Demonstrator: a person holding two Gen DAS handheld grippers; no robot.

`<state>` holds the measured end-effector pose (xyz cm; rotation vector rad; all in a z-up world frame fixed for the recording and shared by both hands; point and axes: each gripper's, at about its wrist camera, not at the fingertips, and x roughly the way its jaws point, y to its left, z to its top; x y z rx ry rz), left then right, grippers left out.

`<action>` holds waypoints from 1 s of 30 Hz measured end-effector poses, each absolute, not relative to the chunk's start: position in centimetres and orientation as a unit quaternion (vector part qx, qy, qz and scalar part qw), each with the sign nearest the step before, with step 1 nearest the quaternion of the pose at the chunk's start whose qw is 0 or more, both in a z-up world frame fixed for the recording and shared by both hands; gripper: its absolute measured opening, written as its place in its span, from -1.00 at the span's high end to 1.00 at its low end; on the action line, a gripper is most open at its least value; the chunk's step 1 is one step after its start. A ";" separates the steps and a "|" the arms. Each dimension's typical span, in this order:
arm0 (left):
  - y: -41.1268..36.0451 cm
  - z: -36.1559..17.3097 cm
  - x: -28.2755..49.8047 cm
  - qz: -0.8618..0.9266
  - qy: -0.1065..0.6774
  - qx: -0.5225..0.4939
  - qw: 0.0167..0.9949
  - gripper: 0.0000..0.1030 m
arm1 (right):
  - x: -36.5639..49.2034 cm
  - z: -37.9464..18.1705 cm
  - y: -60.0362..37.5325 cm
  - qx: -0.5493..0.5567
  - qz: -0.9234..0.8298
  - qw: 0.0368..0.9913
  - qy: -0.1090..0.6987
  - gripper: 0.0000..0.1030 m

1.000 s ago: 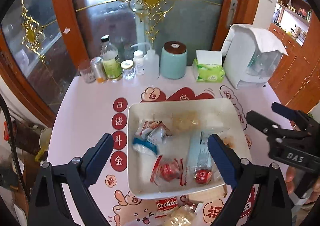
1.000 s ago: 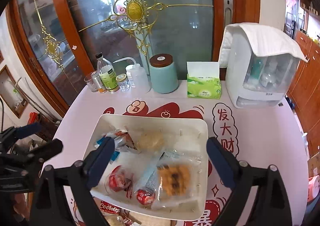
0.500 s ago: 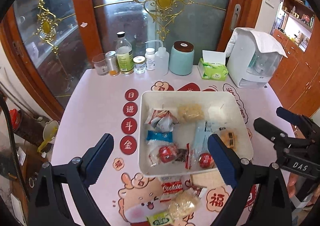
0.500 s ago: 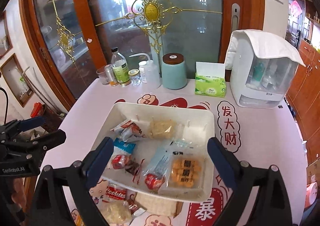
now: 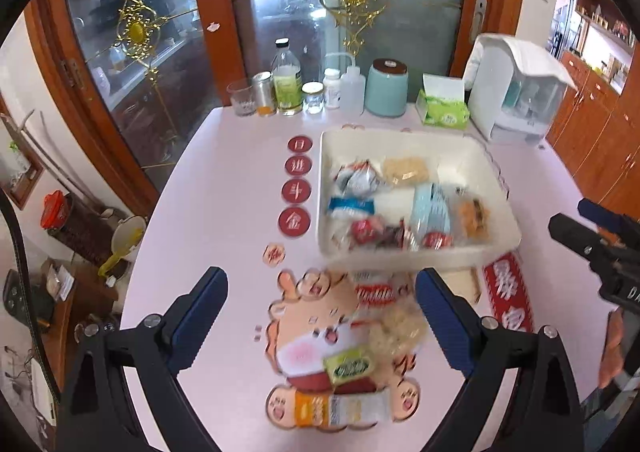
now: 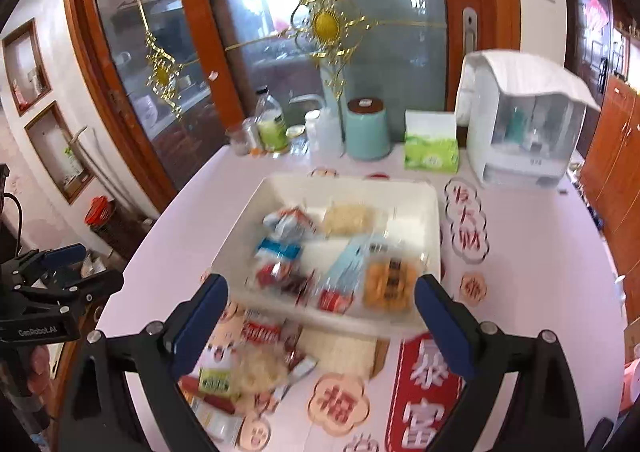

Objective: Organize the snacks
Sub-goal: 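Grasp the orange oat bar with the left tool while the right tool grasps the clear bag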

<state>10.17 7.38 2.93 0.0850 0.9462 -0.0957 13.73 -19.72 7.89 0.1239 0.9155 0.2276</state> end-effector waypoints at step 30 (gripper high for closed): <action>7.2 -18.3 3.9 -0.355 0.521 0.312 0.711 -0.50 | 5.2 -4.7 -14.7 0.167 -0.035 0.807 0.566 -0.84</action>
